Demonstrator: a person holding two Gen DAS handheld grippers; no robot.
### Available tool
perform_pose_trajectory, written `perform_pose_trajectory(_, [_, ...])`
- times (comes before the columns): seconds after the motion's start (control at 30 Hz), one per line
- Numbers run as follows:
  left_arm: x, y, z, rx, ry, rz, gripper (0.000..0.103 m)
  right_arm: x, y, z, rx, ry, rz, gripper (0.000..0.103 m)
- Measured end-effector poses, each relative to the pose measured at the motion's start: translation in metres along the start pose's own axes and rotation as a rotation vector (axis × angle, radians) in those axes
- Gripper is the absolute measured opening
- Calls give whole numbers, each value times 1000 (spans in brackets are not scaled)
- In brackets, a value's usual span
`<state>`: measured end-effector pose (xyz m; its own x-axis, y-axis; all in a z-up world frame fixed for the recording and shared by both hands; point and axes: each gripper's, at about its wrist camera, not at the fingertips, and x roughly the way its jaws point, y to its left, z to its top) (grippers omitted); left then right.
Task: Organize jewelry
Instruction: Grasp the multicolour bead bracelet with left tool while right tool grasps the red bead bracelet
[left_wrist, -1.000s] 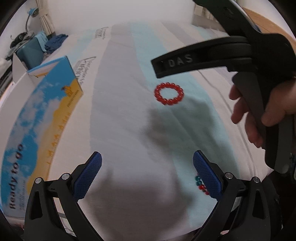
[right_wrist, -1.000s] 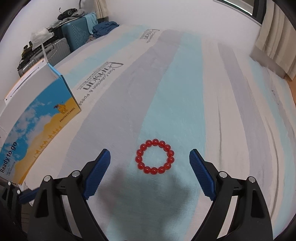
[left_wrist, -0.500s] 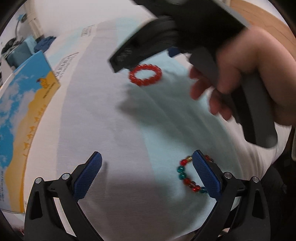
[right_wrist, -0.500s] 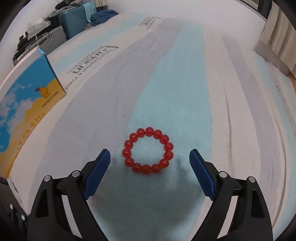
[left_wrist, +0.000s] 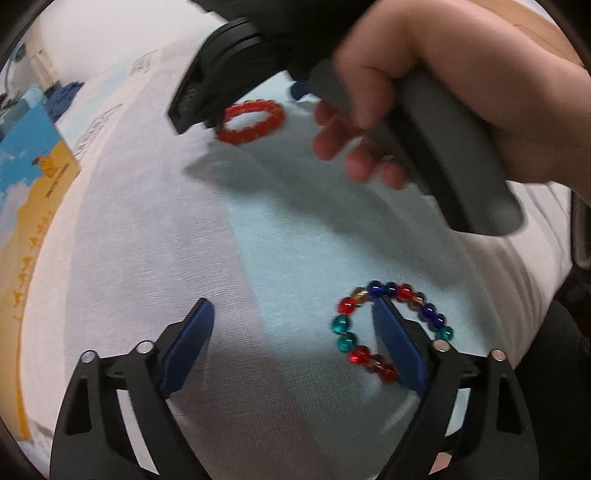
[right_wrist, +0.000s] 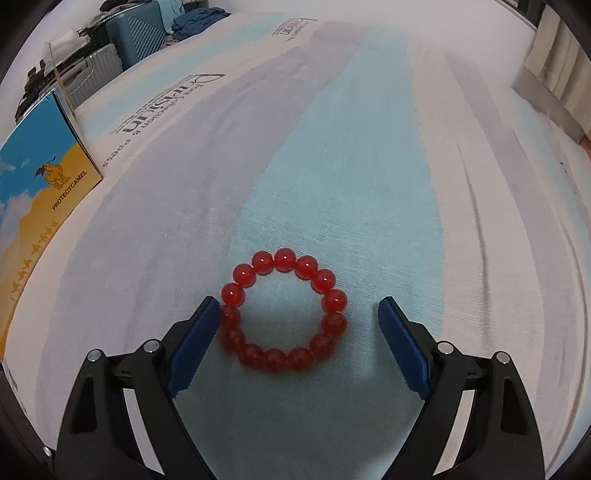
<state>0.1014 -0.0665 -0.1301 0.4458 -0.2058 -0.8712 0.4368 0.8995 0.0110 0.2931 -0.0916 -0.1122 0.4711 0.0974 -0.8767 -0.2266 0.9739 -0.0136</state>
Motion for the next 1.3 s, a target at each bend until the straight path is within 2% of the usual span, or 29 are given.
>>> perform_pose_trajectory(0.03, [-1,-2,-2,15,-2,5,80,2,1,0,4,5,3,83])
perform_pose_trajectory(0.17, [-3,-3,-4,30,-4,-31,61,10,6,-1,-12,9,-13,82])
perform_pose_trajectory(0.27, [-5,-1,-5,22,-2,-43,50,8,11,-2,-27,7,-2,66])
perform_pose_trajectory(0.3, [-5,0,-6,22,-2,-43,44,7,13,-3,-38,7,-5,62])
perform_pose_trajectory(0.5, [-9,4,-6,30,13,-72,13,1,21,-3,-85,17,-37,26])
perform_pose_trajectory(0.53, [-11,5,-6,24,14,-81,12,-1,20,-3,-86,16,-39,25])
perform_pose_trajectory(0.57, [-12,6,-6,16,16,-91,9,-3,19,-4,-82,14,-38,21])
perform_pose_trajectory(0.6, [-12,9,-5,9,17,-97,9,-6,17,-4,-78,7,-35,13])
perform_pose_trajectory(0.87, [-21,15,-6,4,6,-94,9,-24,9,-8,-55,-5,-23,13])
perform_pose_trajectory(1.3, [-43,27,14,-13,-37,-68,9,-65,4,-4,-36,-60,-7,13])
